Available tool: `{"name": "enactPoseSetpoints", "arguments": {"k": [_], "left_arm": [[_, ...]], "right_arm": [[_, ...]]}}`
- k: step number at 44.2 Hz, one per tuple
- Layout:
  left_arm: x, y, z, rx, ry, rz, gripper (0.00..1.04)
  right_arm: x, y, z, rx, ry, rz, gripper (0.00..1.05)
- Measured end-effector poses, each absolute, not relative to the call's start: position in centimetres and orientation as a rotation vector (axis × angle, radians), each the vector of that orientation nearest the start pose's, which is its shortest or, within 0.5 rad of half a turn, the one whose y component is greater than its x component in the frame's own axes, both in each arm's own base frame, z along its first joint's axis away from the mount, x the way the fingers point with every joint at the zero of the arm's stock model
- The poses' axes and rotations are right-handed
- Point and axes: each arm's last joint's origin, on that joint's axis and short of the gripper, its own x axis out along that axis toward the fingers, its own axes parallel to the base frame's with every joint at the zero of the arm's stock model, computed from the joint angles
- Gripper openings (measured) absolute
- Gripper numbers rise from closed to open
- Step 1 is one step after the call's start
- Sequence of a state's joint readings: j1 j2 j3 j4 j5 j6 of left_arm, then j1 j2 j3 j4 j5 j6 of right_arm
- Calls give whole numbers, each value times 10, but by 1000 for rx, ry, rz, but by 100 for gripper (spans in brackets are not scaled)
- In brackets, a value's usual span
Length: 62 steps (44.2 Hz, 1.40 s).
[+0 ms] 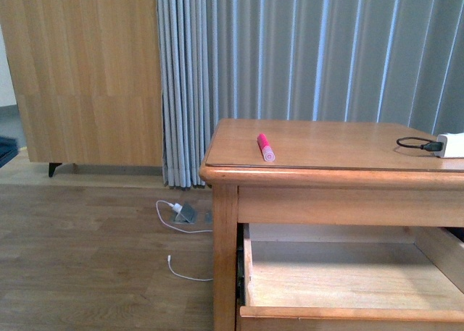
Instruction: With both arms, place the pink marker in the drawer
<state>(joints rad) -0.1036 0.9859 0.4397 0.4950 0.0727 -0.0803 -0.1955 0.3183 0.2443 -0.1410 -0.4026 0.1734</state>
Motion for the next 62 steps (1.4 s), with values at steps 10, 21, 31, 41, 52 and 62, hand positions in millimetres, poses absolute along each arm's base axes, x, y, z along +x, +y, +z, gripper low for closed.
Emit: {"name": "enactPoseSetpoints", "arguments": {"k": [10,21,31,41,52,62], "left_arm": [[286,-62,269,-75,81,-280,99],[334,-104,277,-46,101,-345,99],[386,-156,290,-28,111,-403,99],[423,-193,282,-42,165,-404,99],[461,-222,267,-56,272,-396,99],[474,-233,254,-47,329,-399,99]], "right_arm": [[110,-10,208,236,223,188,96],[110,-10,208,236,223,188,96],[110,-10,208,236,223,188,96],[110,-10,208,236,223,188,96],[110,-10,208,236,223,188,96],[110,-10,208,236,223,188,96]]}}
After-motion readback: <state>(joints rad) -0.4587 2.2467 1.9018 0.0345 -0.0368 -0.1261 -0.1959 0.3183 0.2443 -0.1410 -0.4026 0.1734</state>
